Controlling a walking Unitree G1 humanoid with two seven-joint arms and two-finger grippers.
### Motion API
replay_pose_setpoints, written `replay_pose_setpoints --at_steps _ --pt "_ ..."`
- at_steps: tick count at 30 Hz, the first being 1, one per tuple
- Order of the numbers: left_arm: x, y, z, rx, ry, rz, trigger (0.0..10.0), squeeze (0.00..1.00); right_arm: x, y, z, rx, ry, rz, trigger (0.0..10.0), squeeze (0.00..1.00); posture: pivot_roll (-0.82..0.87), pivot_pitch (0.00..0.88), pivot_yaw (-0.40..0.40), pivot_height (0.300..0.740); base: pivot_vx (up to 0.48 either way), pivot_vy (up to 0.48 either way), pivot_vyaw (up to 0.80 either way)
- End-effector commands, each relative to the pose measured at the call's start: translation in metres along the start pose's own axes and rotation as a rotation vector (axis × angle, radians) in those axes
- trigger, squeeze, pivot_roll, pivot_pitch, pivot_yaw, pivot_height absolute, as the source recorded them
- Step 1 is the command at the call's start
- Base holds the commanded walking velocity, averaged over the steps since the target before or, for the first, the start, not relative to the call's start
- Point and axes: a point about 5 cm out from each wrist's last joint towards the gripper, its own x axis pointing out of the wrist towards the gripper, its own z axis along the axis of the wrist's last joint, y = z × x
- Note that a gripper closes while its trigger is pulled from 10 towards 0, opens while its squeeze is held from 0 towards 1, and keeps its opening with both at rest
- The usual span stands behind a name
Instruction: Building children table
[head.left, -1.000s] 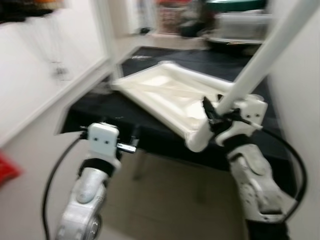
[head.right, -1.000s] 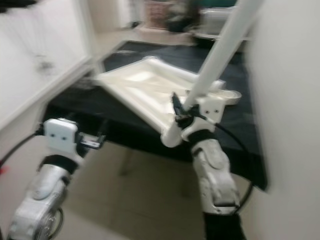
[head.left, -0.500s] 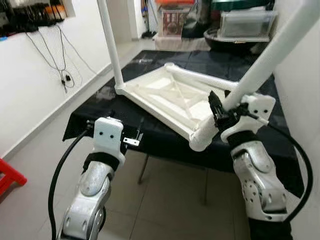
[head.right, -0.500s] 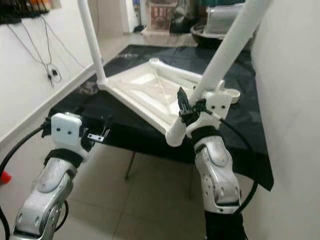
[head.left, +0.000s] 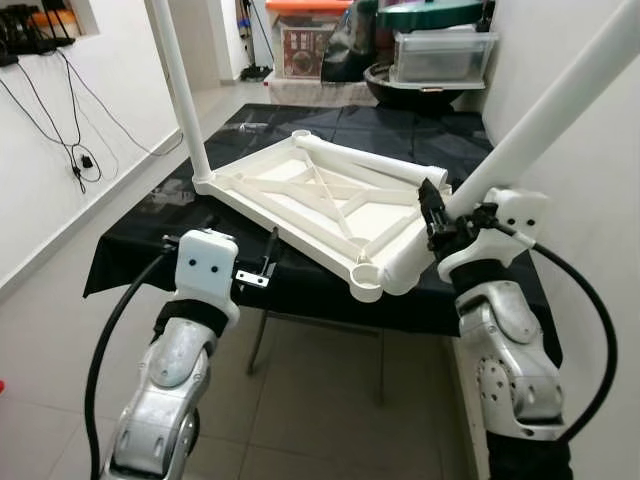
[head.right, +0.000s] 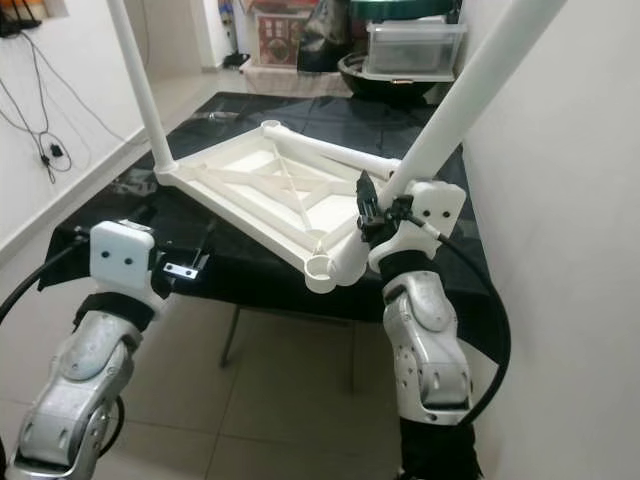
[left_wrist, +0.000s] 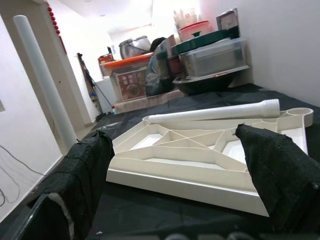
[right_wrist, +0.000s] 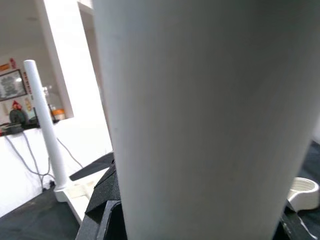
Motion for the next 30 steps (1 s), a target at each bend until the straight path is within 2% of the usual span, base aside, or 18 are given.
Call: replay_pose_setpoints --at_steps 1,6,12,22,30 --pt "-0.002 0.002 -0.005 0.014 0.019 0.004 10.0 0.00 0.003 0.004 0.003 -0.001 -0.013 0.017 10.0 0.00 0.05 0.068 0.015 0.740 0.000 0.000 0.00" --pt "-0.003 0.003 -0.006 0.017 0.023 0.008 10.0 0.00 0.004 0.005 0.002 0.006 -0.009 0.014 10.0 0.00 0.05 0.072 0.014 0.740 0.000 0.000 0.00" --pt "-0.003 0.003 -0.006 0.015 0.023 0.006 10.0 0.00 0.005 0.004 0.003 0.005 -0.013 0.014 10.0 0.00 0.05 0.073 0.011 0.740 0.255 0.000 0.00" --pt "-0.006 -0.008 -0.010 -0.005 0.033 -0.038 10.0 0.00 0.002 0.006 0.000 0.008 -0.006 0.015 10.0 0.00 0.05 0.058 0.021 0.740 0.283 0.000 0.00" --pt "-0.006 -0.008 -0.011 -0.006 0.035 -0.044 10.0 0.00 0.003 0.004 0.002 0.004 -0.013 0.012 10.0 0.00 0.05 0.049 0.021 0.740 0.286 0.000 0.00"
